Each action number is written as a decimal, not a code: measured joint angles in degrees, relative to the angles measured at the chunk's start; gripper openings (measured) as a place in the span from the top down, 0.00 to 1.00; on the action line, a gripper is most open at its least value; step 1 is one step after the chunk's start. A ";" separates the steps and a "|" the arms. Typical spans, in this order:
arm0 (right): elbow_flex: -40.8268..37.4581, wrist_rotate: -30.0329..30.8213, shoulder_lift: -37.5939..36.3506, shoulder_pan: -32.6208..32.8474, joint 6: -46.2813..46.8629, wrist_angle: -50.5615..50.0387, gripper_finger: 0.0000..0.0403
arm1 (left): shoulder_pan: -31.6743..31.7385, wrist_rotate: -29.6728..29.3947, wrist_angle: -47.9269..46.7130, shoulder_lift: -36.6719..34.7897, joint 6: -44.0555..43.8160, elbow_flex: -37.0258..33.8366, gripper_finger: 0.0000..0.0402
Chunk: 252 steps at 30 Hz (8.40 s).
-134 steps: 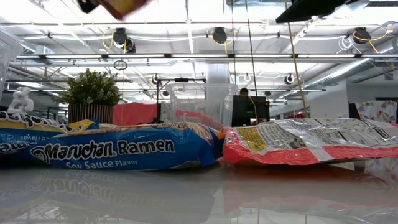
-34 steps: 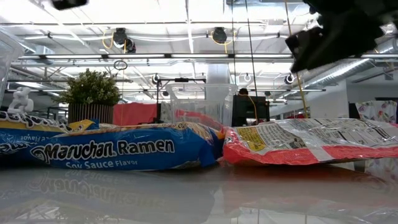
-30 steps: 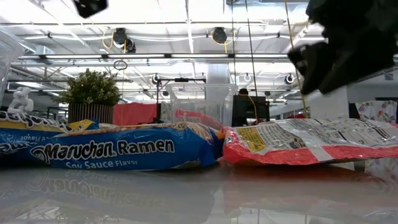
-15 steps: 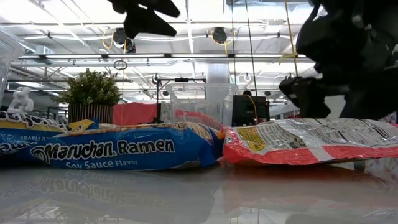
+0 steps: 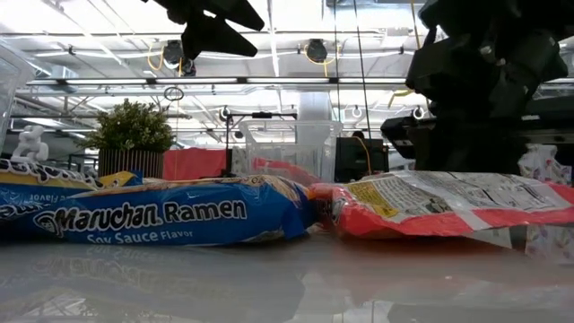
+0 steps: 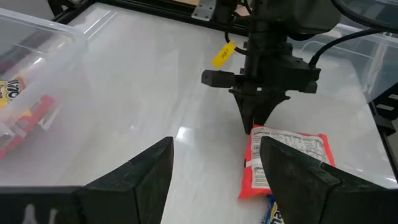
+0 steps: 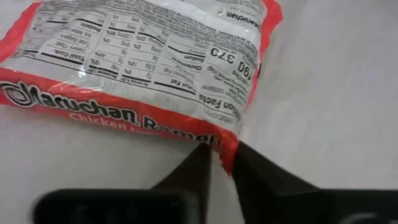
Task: Sort Maruchan noodles
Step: Put the orange noodle pack into the top transparent bin, then put the right blue noodle pack into the bottom right transparent bin
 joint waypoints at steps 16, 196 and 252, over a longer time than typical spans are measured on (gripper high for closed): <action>-0.02 11.32 -22.82 -2.28 -11.78 -7.52 0.99 | 0.04 -1.90 16.64 0.00 4.80 0.00 0.39; -0.04 30.31 -55.54 -10.89 -18.18 -13.32 0.65 | 19.98 -8.94 19.27 3.80 35.83 0.11 0.43; 19.87 -0.25 18.12 2.23 7.98 9.72 0.57 | -7.69 -3.04 1.59 1.57 4.59 -1.95 0.43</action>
